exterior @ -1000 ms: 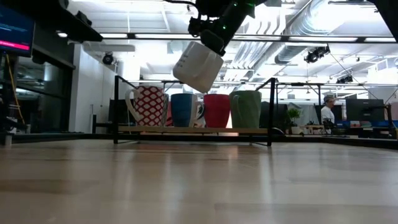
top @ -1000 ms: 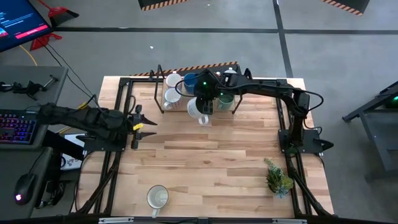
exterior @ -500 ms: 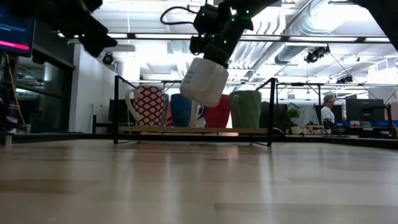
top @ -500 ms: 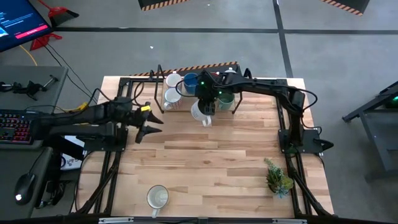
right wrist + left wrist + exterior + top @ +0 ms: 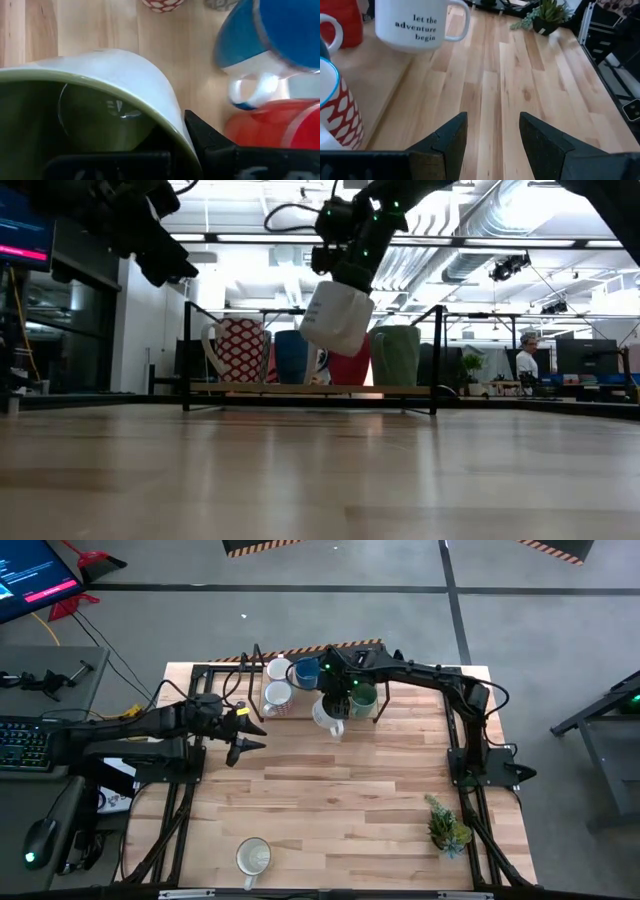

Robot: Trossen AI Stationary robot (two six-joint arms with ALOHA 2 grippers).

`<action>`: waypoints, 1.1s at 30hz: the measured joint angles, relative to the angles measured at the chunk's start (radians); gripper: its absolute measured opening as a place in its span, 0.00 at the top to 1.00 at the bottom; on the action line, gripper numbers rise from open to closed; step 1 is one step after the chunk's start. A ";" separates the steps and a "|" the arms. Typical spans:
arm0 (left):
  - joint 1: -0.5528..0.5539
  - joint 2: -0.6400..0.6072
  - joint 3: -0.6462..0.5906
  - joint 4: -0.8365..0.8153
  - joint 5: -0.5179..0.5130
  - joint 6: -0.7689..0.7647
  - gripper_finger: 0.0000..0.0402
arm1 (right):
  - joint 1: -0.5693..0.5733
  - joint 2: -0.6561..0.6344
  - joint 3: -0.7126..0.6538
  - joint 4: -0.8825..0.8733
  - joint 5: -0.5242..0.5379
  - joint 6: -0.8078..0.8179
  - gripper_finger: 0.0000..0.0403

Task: Place coffee mugs
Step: Put the white mug on the shelf

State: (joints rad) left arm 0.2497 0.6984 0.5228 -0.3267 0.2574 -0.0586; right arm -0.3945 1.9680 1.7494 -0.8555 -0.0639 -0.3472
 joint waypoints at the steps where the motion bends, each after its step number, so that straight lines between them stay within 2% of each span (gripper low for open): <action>1: 0.000 0.006 0.000 0.006 0.000 0.000 0.58 | 0.000 0.005 0.023 -0.019 0.010 -0.008 1.00; 7: 0.000 0.024 0.000 0.015 0.000 0.000 0.58 | -0.014 0.086 0.282 -0.150 0.033 -0.051 1.00; 14: 0.000 0.024 0.000 0.018 0.000 0.002 0.58 | -0.035 0.286 0.594 -0.436 0.034 -0.056 1.00; 22: 0.000 0.024 0.000 0.018 0.000 0.003 0.58 | -0.025 0.316 0.527 -0.405 0.033 -0.062 1.00; 33: 0.000 0.024 0.000 0.018 0.000 0.009 0.58 | -0.026 0.324 0.527 -0.395 0.044 -0.054 1.00</action>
State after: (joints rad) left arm 0.2493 0.7223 0.5228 -0.3088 0.2577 -0.0494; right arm -0.4206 2.2920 2.2761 -1.2501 -0.0198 -0.4011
